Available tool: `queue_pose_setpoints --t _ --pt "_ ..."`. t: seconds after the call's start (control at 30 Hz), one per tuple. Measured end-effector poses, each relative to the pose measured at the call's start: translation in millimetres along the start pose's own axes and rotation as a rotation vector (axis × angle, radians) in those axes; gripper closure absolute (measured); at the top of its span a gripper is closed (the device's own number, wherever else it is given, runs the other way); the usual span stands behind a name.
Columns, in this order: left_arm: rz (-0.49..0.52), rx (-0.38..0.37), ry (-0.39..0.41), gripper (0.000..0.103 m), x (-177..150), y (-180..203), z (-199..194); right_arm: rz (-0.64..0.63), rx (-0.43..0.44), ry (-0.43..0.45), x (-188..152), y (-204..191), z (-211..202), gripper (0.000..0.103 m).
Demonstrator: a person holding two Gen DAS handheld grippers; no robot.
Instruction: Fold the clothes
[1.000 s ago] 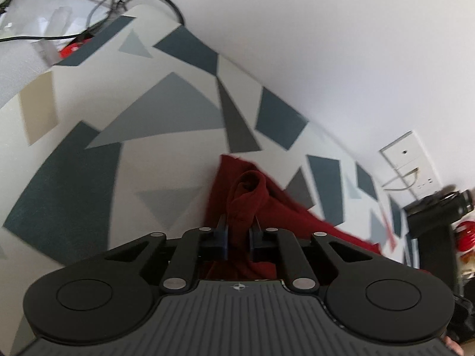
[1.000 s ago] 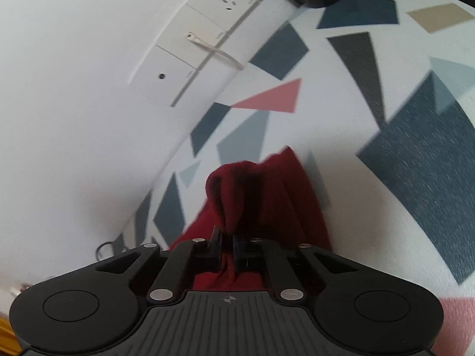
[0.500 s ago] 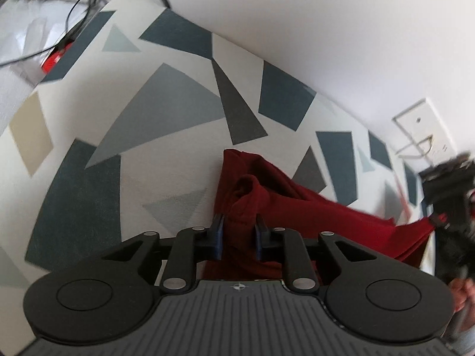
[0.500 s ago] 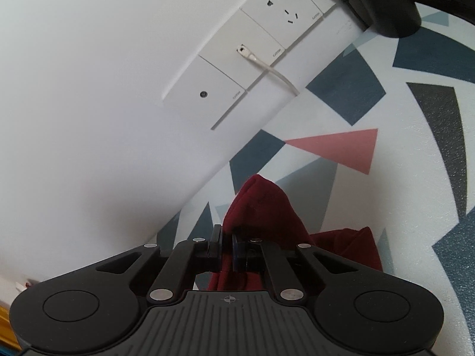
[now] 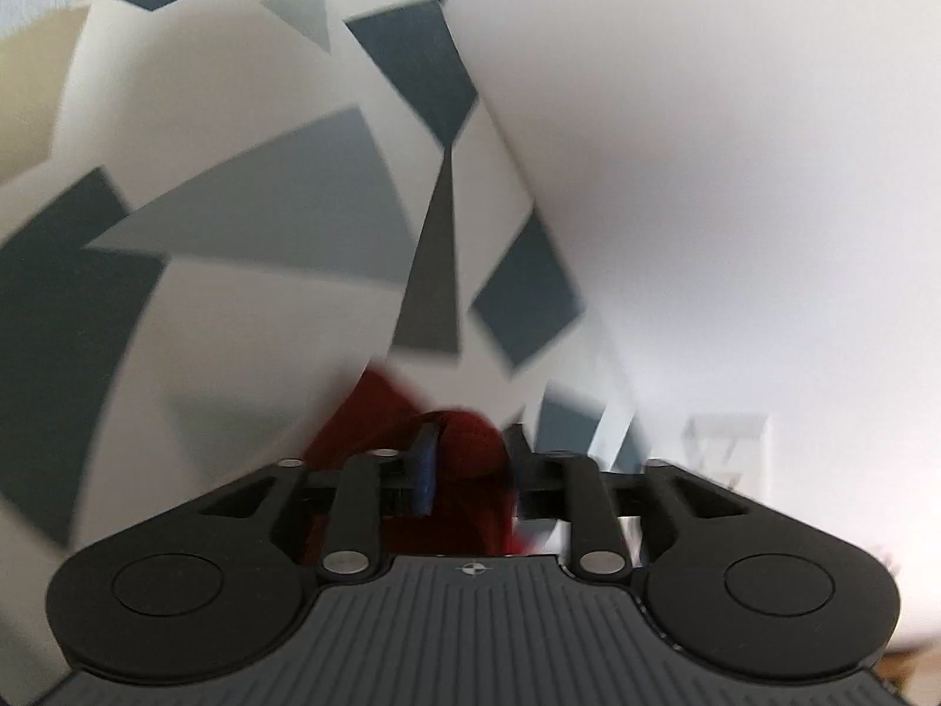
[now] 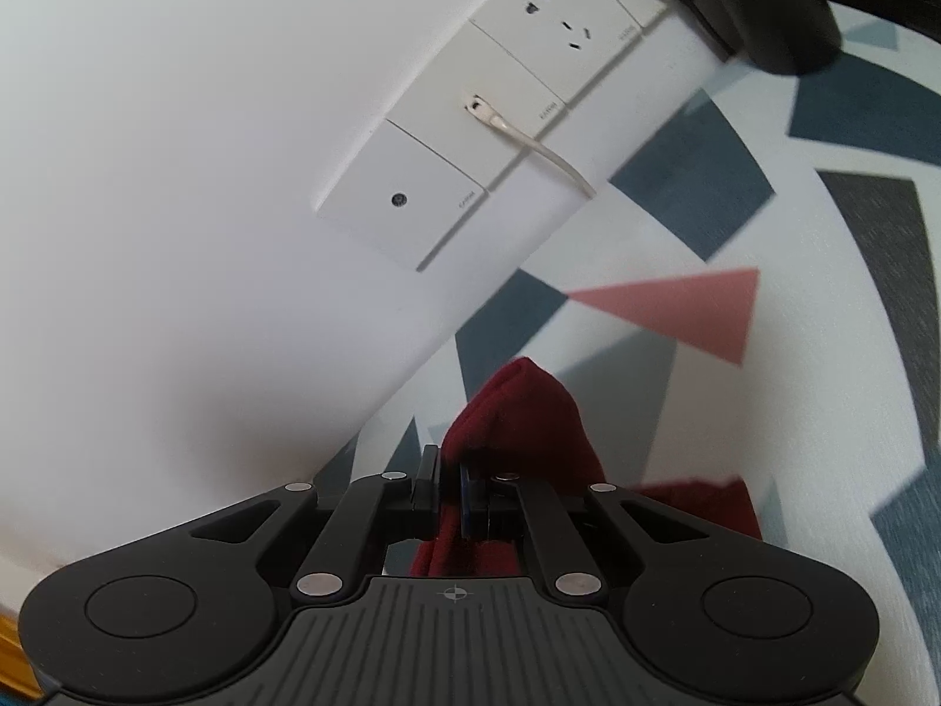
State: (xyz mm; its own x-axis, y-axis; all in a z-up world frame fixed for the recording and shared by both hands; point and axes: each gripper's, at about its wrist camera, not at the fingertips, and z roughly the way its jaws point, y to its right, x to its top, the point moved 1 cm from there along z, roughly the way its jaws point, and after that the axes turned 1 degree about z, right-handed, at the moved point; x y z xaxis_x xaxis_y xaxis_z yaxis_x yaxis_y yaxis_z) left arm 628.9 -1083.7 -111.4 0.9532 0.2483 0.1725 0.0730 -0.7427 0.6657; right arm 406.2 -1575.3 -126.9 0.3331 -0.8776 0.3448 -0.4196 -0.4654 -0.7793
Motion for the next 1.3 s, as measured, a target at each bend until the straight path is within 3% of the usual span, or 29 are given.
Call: queue_pose_setpoints --t 0.07,0.13,0.2,0.33,0.43,0.53,0.63,0.67,0.77,0.87,0.97,1.13,1.17,1.2,1.3 --pt "0.060 0.025 0.040 0.015 3.4 6.2 0.7 -0.021 -0.021 0.027 -1.6 -0.3 -1.9 0.096" --pt "0.119 0.050 0.080 0.015 6.7 12.5 1.4 -0.043 -0.043 0.056 -3.8 -0.5 -4.7 0.084" --pt "0.179 0.075 0.120 0.015 10.1 18.7 2.1 -0.066 -0.066 0.085 -6.0 -0.7 -7.5 0.061" --pt "0.298 0.125 0.200 0.013 16.9 31.3 3.3 -0.111 -0.111 0.142 -10.3 -1.2 -13.1 0.048" --pt "0.374 0.160 0.161 0.012 -1.9 28.5 9.0 -0.145 -0.144 0.186 -13.5 -1.6 -17.3 0.043" --pt "0.451 0.195 0.119 0.008 -21.2 25.4 14.7 -0.139 -0.199 0.166 -25.9 10.4 -38.4 0.033" --pt "0.527 0.230 0.076 0.007 -40.5 22.2 20.4 -0.168 -0.270 0.127 -40.5 21.7 -53.8 0.014" --pt "0.552 0.242 0.062 0.007 -46.9 21.2 22.3 -0.189 -0.286 0.114 -45.9 24.9 -57.5 0.004" --pt "0.628 0.277 0.019 0.007 -66.1 18.0 28.0 -0.259 -0.330 0.055 -61.6 32.7 -61.0 0.001" --pt "0.703 0.312 -0.025 0.004 -85.3 14.8 33.6 -0.270 -0.344 0.048 -65.7 33.5 -61.3 0.004" --pt "0.716 0.315 -0.038 0.004 -92.5 14.5 36.3 -0.276 -0.358 0.046 -69.0 33.9 -61.8 0.040" --pt "0.700 0.314 -0.015 0.004 -97.1 16.3 39.8 -0.286 -0.380 0.043 -74.6 34.7 -62.6 0.069" --pt "0.708 0.321 -0.012 0.004 -99.0 17.5 41.3 -0.289 -0.384 0.042 -75.7 34.8 -62.8 0.091" --pt "0.717 0.320 -0.016 0.004 -99.7 18.6 42.4 -0.291 -0.389 0.041 -76.8 35.0 -63.0 0.098" --pt "0.730 0.310 -0.031 0.003 -99.7 20.2 44.2 -0.297 -0.402 0.039 -80.2 35.4 -63.5 0.099"
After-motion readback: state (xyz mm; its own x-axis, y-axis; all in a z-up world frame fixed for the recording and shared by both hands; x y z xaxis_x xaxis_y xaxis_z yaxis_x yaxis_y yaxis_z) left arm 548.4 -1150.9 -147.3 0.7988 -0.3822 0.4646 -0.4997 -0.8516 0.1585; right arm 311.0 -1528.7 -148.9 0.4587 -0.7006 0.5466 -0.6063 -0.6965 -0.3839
